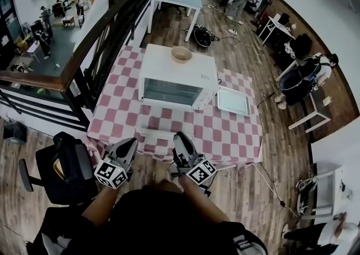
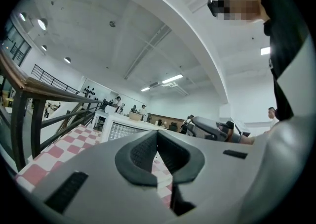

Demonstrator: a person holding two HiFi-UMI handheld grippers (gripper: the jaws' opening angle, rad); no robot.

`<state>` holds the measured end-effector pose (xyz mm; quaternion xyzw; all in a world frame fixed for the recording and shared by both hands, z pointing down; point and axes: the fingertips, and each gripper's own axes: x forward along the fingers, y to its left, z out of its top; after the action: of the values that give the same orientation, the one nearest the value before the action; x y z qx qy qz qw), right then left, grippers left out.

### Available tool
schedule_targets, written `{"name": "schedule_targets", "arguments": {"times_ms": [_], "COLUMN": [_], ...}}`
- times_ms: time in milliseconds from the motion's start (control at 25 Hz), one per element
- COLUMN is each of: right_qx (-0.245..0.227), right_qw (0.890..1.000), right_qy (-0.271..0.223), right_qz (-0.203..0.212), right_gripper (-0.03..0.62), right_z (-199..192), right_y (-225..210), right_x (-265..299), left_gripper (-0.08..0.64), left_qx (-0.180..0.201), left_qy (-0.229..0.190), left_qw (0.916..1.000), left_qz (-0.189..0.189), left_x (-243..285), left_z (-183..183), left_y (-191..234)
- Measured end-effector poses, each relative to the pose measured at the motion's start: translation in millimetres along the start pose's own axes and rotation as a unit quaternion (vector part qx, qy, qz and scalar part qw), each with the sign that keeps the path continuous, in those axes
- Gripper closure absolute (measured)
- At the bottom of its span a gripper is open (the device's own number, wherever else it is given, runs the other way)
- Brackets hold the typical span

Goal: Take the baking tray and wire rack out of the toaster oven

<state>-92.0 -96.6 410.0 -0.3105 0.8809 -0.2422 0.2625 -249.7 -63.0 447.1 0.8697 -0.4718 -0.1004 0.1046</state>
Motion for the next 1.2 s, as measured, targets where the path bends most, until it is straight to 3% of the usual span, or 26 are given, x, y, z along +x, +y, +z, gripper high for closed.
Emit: {"name": "schedule_targets", "arguments": {"times_ms": [120,200,320,440,640,840,1200], "right_qx": [0.060,0.125,0.256,0.316,0.320,0.317,0.327], "right_qw": [0.997,0.989,0.959,0.939,0.931,0.926,0.916], "right_qy": [-0.037,-0.072,-0.119,-0.129,-0.142,-0.134,-0.130], "right_qz": [-0.003,-0.010,-0.036,-0.044,-0.102,-0.158,-0.193], "right_gripper": [0.479,0.469,0.418,0.417,0.417,0.417,0.417], "right_z": [6,9,3,-8,-12,-23,-45], "right_y": [-13,-32,-74,-105,-172,-238,-314], "right_x": [6,10,16,28,52,78,128], "left_gripper": [0.566,0.566,0.566,0.566,0.566,0.566,0.566], "left_qx": [-0.002,-0.001,-0.001,-0.001,-0.006,-0.012,-0.040], "left_qy": [0.000,0.000,0.001,0.004,0.012,0.028,0.074], "left_qw": [1.0000,1.0000,0.9998,0.9994,0.9978,0.9968,0.9944], "left_qz": [0.003,0.009,0.019,0.033,0.065,0.074,0.064], "left_x": [-2,-2,-2,0,14,39,84], "left_z": [-1,-1,-1,-3,-7,-18,-48], "left_y": [8,14,25,38,72,102,132]}}
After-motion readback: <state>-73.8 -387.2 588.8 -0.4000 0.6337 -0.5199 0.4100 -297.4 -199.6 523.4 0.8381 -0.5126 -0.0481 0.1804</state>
